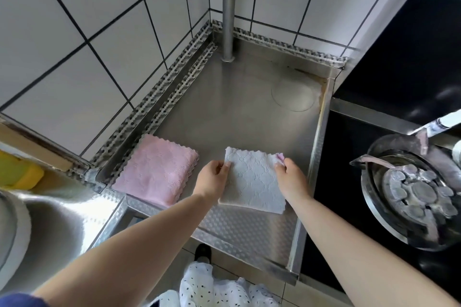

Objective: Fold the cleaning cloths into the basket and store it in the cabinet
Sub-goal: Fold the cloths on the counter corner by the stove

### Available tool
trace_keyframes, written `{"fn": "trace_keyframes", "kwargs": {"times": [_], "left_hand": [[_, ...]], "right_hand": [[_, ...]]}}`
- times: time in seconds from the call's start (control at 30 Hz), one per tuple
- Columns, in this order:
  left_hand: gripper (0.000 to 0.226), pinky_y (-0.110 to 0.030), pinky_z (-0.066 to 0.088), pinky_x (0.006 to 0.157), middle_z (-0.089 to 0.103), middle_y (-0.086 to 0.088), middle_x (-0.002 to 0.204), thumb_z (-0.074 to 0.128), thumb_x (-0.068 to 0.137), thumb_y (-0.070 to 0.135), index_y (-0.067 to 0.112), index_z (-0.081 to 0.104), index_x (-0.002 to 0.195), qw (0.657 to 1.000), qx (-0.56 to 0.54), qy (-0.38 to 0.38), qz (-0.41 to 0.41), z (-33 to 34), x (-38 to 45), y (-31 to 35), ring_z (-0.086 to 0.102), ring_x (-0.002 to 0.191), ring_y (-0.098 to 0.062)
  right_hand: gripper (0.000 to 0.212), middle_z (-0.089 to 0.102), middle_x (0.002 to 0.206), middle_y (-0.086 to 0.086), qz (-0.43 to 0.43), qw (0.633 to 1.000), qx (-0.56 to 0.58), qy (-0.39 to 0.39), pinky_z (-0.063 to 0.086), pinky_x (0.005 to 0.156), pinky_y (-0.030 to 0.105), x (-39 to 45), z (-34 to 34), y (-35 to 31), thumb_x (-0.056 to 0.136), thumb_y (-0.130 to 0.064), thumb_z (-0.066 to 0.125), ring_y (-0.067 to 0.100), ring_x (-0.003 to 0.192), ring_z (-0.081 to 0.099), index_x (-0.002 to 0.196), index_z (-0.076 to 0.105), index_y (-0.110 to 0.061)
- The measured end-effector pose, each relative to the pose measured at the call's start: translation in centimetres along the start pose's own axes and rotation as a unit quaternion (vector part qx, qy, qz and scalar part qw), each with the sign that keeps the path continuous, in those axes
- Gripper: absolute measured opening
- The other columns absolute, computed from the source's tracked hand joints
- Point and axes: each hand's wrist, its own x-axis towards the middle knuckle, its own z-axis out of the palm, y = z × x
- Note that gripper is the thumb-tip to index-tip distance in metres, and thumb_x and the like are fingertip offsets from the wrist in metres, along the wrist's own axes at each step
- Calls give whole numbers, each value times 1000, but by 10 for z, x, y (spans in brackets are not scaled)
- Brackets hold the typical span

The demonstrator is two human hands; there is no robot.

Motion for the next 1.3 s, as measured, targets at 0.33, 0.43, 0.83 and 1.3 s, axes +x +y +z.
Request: {"fn": "trace_keyframes", "kwargs": {"times": [0.33, 0.43, 0.83, 1.3], "left_hand": [[25, -25, 38, 74, 58, 4, 89, 51, 95, 32, 12, 61, 104, 1000, 23, 8, -18, 2, 10, 2, 56, 90, -19], [23, -28, 42, 87, 55, 3, 100, 53, 94, 25, 13, 55, 113, 993, 25, 67, 97, -4, -1, -3, 54, 98, -18], [53, -53, 31, 107, 56, -4, 135, 38, 84, 28, 10, 56, 131, 797, 444, -34, 408, 18, 3, -31, 48, 130, -23], [53, -54, 44, 98, 48, -13, 141, 37, 88, 31, 7, 54, 132, 840, 394, -48, 370, 10, 2, -29, 46, 130, -30]], "right_hand": [[29, 64, 120, -1, 29, 998, -39, 29, 36, 76, 24, 11, 2, -2, 96, -34, 46, 25, 108, 58, 113, 58, -14], [29, 63, 111, 1, 28, 998, 34, 53, 39, 79, 26, 3, -2, -6, 93, -32, 53, 20, 100, 59, 116, 56, -15], [57, 53, 138, 8, -237, 901, -362, 1, 33, 105, 55, -28, 50, 8, 81, -32, 36, 24, 130, 47, 130, 55, -12], [69, -7, 159, 8, -117, 946, -302, -29, 2, 117, 40, -33, 21, 11, 93, -47, 43, 21, 147, -4, 150, 14, -20]]}}
